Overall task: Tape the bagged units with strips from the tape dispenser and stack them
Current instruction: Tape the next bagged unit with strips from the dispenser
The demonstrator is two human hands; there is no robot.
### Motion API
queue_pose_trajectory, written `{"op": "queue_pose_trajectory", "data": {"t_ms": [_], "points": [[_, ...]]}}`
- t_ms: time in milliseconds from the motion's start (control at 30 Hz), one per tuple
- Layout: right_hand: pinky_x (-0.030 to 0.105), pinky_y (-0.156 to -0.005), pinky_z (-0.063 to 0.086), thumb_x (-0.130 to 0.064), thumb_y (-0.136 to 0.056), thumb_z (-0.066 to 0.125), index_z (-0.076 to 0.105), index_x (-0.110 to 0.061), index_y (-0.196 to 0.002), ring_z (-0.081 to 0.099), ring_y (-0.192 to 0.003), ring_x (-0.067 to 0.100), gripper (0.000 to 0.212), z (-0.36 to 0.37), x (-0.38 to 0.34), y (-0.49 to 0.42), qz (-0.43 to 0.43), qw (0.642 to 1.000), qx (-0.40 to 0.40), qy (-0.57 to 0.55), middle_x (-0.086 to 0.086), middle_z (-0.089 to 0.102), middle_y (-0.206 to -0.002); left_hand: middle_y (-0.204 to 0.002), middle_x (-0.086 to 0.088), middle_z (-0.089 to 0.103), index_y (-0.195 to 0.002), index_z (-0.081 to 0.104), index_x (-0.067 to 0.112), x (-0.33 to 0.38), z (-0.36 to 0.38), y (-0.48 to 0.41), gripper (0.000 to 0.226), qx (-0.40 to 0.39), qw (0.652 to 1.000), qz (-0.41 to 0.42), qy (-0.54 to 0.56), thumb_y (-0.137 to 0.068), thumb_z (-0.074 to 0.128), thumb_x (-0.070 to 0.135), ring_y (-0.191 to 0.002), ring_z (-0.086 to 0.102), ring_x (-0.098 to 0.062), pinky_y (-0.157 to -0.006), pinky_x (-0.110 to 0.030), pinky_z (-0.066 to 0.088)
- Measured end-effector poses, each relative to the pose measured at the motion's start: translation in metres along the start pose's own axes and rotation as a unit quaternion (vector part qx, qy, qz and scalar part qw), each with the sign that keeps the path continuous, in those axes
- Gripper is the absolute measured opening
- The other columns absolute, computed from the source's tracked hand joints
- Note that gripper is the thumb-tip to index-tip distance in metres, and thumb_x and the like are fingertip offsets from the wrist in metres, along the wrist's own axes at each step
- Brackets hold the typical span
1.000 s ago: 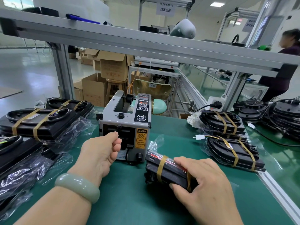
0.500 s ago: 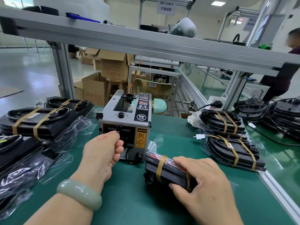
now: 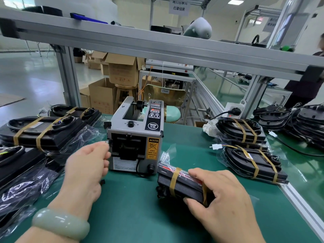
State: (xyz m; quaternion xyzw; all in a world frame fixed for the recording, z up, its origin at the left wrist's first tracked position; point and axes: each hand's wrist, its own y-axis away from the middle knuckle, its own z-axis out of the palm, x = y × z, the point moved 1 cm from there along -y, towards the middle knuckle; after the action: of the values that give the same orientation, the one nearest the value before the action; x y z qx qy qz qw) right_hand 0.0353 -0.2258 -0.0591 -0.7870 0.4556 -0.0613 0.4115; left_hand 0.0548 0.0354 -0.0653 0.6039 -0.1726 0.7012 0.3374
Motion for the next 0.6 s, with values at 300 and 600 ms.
{"op": "queue_pose_trajectory", "data": {"t_ms": [300, 600], "points": [[0.029, -0.067, 0.051, -0.035, -0.045, 0.074, 0.068, -0.034, -0.096, 0.052, -0.076, 0.010, 0.051, 0.000, 0.000, 0.000, -0.015, 1.000, 0.007, 0.003, -0.026, 0.064, -0.085, -0.064, 0.017, 0.061, -0.084, 0.071, 0.025, -0.003, 0.004, -0.013, 0.014, 0.087, 0.950, 0.206, -0.219, -0.084, 0.058, 0.021, -0.069, 0.056, -0.018, -0.072, -0.028, 0.043], [0.031, -0.064, 0.052, -0.035, -0.045, 0.074, 0.068, -0.033, -0.095, 0.050, -0.077, 0.009, 0.050, 0.000, -0.001, 0.000, -0.014, 1.000, 0.007, 0.000, -0.025, 0.064, -0.084, -0.057, 0.010, 0.063, -0.084, 0.069, 0.015, -0.001, 0.007, 0.009, 0.010, 0.029, 0.993, 0.086, -0.080, -0.087, 0.062, 0.022, -0.049, 0.052, -0.004, -0.051, -0.024, 0.050]]}}
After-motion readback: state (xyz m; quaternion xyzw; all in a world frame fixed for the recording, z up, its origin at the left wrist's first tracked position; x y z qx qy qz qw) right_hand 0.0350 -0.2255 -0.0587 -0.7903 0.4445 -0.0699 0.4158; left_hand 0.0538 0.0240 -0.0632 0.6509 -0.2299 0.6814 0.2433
